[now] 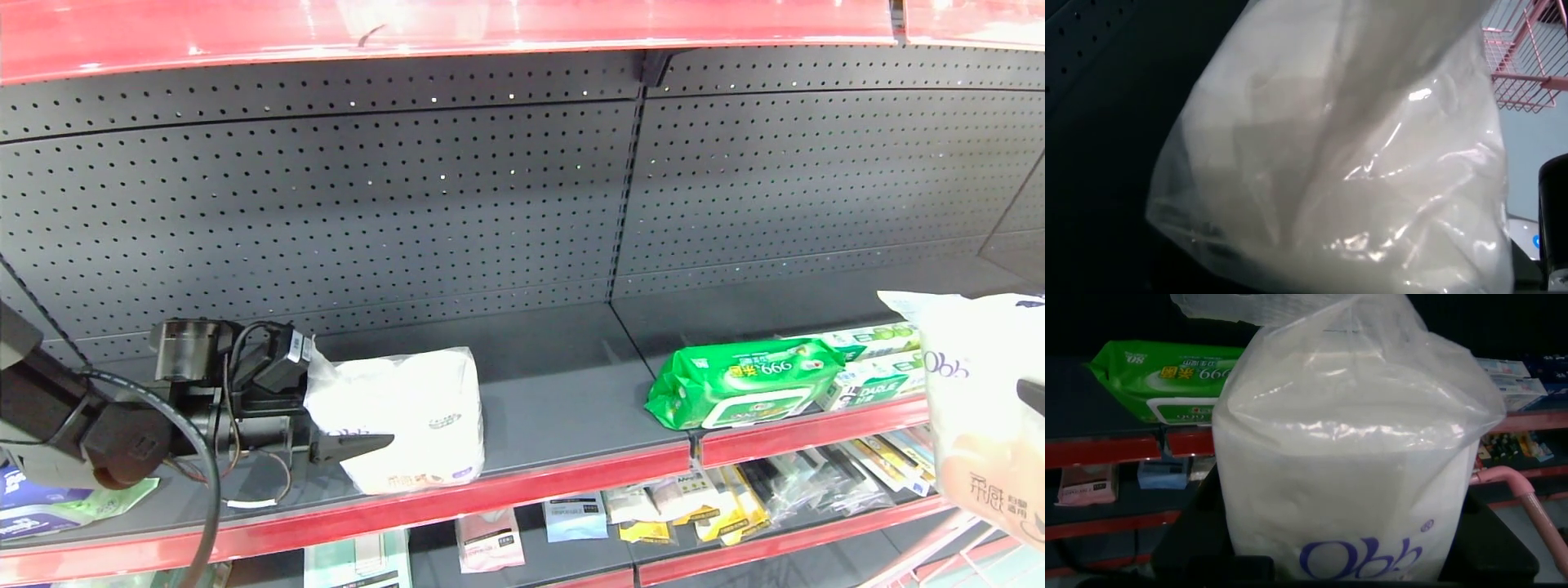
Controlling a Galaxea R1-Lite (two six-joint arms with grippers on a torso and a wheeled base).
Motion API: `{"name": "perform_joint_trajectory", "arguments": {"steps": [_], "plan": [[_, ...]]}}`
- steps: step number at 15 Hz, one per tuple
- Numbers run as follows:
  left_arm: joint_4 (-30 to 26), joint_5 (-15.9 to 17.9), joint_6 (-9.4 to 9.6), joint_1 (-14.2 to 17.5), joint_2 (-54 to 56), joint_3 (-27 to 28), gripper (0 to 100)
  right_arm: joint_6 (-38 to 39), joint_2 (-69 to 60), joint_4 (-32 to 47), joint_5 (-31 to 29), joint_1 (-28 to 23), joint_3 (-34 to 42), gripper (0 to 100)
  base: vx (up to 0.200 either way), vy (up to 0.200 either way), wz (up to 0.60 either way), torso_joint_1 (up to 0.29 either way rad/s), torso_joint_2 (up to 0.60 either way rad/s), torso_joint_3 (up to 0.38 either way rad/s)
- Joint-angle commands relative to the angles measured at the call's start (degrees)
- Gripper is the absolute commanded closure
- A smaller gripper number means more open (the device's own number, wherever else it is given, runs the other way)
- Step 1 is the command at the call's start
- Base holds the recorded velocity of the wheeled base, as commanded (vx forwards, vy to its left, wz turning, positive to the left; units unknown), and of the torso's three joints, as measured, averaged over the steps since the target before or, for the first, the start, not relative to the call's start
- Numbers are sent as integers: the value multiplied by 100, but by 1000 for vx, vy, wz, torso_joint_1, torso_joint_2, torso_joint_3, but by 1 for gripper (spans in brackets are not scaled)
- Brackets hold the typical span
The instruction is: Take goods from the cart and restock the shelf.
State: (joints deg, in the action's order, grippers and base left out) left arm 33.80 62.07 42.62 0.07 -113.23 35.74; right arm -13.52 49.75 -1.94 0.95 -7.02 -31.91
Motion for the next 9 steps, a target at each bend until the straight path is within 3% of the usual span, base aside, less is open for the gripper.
{"name": "perform_joint_trajectory", "arguments": {"steps": [1,2,3,7,9], "plan": [[12,-29,18,10,-6,12,100,-2,8,0,2,-1,1,100,0,0,0,0,0,0],[12,-29,10,10,-6,20,100,-2,0,0,2,-1,1,100,0,0,0,0,0,0],[12,-29,10,1,-6,38,0,-2,0,0,2,-1,1,100,0,0,0,0,0,0],[-5,-20,-113,1,196,47,0,-2,0,0,2,-1,1,100,0,0,0,0,0,0],[-5,-11,-351,1,459,38,0,-2,0,0,2,-1,10,100,0,0,0,0,0,0]]}}
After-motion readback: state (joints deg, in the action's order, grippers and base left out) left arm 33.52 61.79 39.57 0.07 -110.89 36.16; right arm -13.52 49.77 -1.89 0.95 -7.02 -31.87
